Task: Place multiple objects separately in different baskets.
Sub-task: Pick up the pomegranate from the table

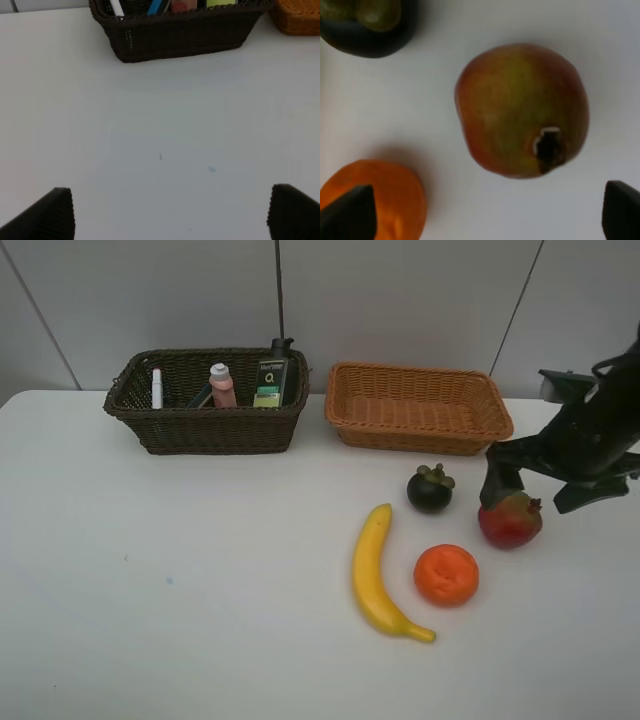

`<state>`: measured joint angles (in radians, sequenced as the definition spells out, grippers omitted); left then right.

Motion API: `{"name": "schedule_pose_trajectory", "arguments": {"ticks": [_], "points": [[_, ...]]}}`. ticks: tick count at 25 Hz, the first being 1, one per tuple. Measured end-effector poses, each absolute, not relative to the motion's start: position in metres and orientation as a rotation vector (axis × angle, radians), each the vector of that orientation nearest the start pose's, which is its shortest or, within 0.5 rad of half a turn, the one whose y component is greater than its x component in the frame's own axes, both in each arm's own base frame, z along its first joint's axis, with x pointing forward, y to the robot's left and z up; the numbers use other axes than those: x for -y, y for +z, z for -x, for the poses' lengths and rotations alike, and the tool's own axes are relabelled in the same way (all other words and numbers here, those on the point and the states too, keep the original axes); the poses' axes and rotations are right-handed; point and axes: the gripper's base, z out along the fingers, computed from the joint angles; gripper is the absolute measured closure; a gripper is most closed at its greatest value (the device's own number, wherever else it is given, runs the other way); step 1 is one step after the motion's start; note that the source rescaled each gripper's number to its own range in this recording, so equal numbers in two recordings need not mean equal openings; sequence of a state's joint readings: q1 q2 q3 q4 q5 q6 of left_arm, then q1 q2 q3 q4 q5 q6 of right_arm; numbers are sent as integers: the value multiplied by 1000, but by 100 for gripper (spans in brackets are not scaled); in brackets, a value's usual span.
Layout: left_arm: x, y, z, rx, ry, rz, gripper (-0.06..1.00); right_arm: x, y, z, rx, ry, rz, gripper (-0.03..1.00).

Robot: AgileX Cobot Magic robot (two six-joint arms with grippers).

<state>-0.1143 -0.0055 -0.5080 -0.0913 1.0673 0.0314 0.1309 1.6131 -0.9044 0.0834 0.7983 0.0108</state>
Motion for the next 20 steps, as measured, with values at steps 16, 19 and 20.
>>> {"name": "schedule_pose_trajectory", "arguments": {"ticks": [16,19,20], "points": [[6,279,8,-2032,-161,-154,-1,-41,126,-303,-2998,8,198,-3],[6,279,8,-2032,-161,-154,-1,-41,110,-304,-3033,2,205,-3],[6,279,8,-2032,-161,-154,-1,-40,106,-304,-3042,-6,215,-3]]}}
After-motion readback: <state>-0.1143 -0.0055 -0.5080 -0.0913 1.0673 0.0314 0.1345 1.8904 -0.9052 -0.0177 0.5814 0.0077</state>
